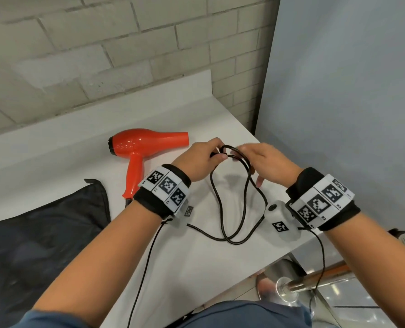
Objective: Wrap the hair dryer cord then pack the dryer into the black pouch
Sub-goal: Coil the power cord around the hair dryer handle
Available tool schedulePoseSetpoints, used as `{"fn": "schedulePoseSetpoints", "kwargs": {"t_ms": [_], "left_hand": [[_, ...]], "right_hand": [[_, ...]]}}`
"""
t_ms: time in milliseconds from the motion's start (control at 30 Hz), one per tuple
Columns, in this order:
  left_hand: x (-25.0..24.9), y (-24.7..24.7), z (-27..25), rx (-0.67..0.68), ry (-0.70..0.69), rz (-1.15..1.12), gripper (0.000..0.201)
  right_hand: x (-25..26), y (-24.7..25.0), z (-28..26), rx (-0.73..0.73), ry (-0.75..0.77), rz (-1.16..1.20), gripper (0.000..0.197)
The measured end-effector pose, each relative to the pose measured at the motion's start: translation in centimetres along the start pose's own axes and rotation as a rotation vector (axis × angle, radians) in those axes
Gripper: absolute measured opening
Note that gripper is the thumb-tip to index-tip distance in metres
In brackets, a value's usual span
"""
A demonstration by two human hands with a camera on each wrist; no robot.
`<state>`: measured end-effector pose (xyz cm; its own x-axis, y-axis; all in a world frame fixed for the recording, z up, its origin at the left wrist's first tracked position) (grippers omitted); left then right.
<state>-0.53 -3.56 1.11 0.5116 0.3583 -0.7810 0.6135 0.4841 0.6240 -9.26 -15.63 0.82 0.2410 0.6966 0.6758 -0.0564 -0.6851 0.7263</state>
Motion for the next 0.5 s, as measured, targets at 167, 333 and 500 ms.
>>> {"fn": "schedulePoseSetpoints", "kwargs": {"t_ms": [167,333,500], "left_hand": [[0.0,1.3,-0.3,-0.111,-0.066,0.018,0.018],[3.0,3.0,0.2,-0.253,0.104,0.053,0.024],[6.5,2.7,0.6,-0.232,0.379,0.134,0.030]], "right_hand": [[-1.8,-0.6,-0.2,0.069,-0.022,-0.088,0.026],[-4.8,1.6,-1.0,-0.163,-0.166,-0.193,0.024],[-6.5,3.4,-2.1,-0.301,-0.293,-0.026,0.029]]}}
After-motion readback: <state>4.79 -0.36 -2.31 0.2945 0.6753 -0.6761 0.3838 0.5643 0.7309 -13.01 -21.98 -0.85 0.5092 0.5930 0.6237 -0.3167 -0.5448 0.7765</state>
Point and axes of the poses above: each hand's wrist, its own z-axis towards the middle knuckle, its own y-axis out of the back of the hand, x = y × z, the point moved 4 cm from there along z, towards the middle knuckle, and after that the axes turned 14 degrees about -z, right-handed, at the moved point
